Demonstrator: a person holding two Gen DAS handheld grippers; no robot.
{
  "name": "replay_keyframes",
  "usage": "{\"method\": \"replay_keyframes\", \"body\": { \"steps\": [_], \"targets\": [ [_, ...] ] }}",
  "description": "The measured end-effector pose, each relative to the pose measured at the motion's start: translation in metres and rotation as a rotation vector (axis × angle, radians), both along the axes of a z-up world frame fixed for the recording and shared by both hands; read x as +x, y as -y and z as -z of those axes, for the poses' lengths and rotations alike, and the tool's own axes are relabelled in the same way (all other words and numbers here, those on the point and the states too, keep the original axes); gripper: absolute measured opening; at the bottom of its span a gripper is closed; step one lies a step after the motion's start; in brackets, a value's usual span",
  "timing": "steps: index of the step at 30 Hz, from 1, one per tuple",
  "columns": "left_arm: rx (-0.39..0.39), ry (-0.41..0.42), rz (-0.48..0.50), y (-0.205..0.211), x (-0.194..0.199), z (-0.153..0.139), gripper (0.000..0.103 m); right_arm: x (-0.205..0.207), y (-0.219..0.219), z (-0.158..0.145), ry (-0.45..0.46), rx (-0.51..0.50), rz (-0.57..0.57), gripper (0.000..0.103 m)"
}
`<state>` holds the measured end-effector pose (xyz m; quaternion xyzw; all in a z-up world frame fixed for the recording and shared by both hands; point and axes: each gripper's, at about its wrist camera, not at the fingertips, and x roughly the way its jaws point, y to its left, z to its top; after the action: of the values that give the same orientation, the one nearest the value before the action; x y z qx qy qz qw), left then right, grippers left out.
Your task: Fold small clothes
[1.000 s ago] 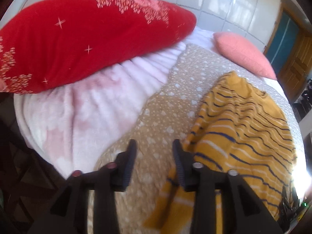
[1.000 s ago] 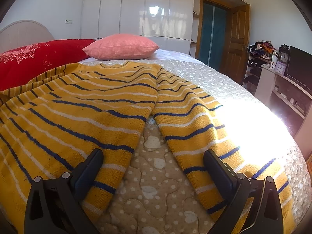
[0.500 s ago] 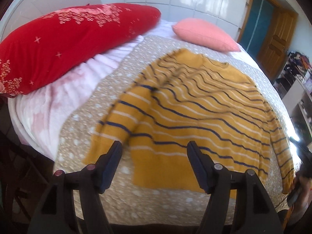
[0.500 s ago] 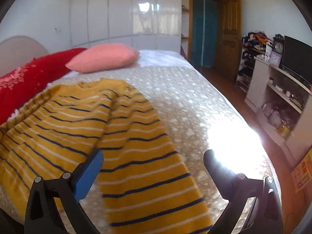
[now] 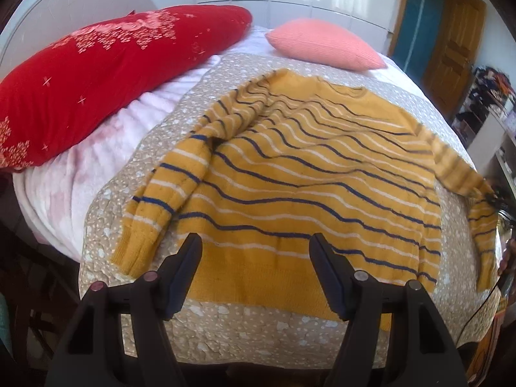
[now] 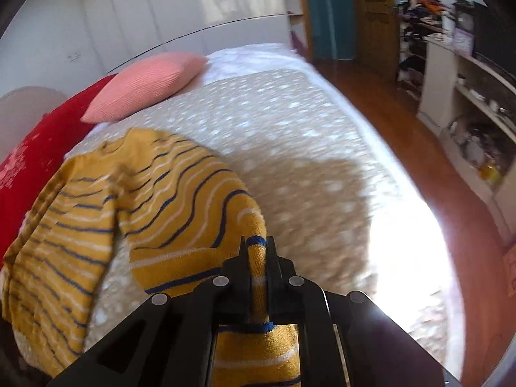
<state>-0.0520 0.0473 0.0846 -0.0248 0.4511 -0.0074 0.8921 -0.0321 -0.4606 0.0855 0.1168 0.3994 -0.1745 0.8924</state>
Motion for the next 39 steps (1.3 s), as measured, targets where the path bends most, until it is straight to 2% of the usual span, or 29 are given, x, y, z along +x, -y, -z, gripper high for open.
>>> {"method": "replay_keyframes", "body": {
  "steps": [1,2,4,5,6,8,9,12,15,19,20,21,22,24,25,29,34,35,37,38,39],
  "targets": [
    [-0.008,0.000,-0.009,-0.003,0.000,0.000,0.068,0.001,0.007,-0.002,-0.017,-0.036,0.048,0.010],
    [-0.018,-0.001,-0.018,-0.005,0.000,0.001,0.068,0.001,0.009,-0.004,-0.031,-0.049,0.088,0.017],
    [-0.038,-0.003,-0.028,-0.008,-0.002,0.004,0.068,-0.011,0.000,-0.013,0.001,-0.016,0.094,0.019],
    [-0.041,-0.006,-0.030,-0.009,-0.003,0.005,0.068,-0.018,-0.013,-0.017,0.038,0.026,0.053,0.031],
    [-0.041,-0.011,-0.032,-0.009,-0.003,0.007,0.068,-0.029,-0.030,-0.021,0.075,0.070,0.006,0.049],
    [-0.040,-0.022,-0.029,-0.012,-0.004,0.010,0.068,-0.047,-0.069,-0.021,0.134,0.184,-0.111,0.065],
    [-0.042,-0.023,-0.027,-0.013,-0.004,0.010,0.068,-0.054,-0.092,-0.015,0.143,0.265,-0.193,0.066],
    [-0.047,-0.019,-0.019,-0.017,-0.005,0.010,0.068,-0.064,-0.164,0.018,0.081,0.496,-0.400,0.066],
    [-0.061,-0.004,-0.012,-0.023,-0.010,0.006,0.068,-0.070,-0.213,0.044,-0.001,0.505,-0.435,0.066],
    [-0.091,0.011,-0.009,-0.033,-0.015,0.003,0.070,-0.073,-0.247,0.046,0.028,0.416,-0.417,0.071],
    [-0.094,0.011,-0.008,-0.034,-0.015,0.004,0.070,-0.073,-0.252,0.045,0.039,0.412,-0.433,0.065],
    [-0.099,0.007,-0.008,-0.034,-0.015,0.005,0.070,-0.071,-0.252,0.048,0.045,0.430,-0.450,0.030],
    [-0.103,0.002,-0.008,-0.034,-0.015,0.006,0.070,-0.065,-0.248,0.054,0.026,0.479,-0.467,0.010],
    [-0.118,-0.011,-0.006,-0.033,-0.015,0.007,0.070,-0.067,-0.231,0.061,0.030,0.569,-0.453,0.010],
    [-0.122,-0.012,-0.002,-0.032,-0.016,0.006,0.070,-0.070,-0.227,0.063,0.033,0.583,-0.452,0.010],
    [-0.087,-0.002,0.007,-0.025,-0.016,0.003,0.070,-0.100,-0.207,0.057,0.036,0.604,-0.454,0.007],
    [-0.103,-0.010,0.031,-0.011,-0.009,0.004,0.070,-0.133,-0.185,0.051,0.038,0.623,-0.405,0.005],
    [-0.103,-0.016,0.042,-0.005,-0.007,0.006,0.070,-0.135,-0.181,0.049,0.048,0.628,-0.399,0.005],
    [-0.105,-0.030,0.069,0.006,-0.003,0.010,0.070,-0.142,-0.156,0.043,0.122,0.620,-0.310,0.006],
    [-0.106,-0.036,0.082,0.011,-0.002,0.011,0.070,-0.144,-0.144,0.042,0.147,0.625,-0.257,0.016],
    [-0.106,-0.039,0.094,0.015,-0.002,0.012,0.070,-0.145,-0.126,0.042,0.178,0.641,-0.191,0.038]
  ]
}}
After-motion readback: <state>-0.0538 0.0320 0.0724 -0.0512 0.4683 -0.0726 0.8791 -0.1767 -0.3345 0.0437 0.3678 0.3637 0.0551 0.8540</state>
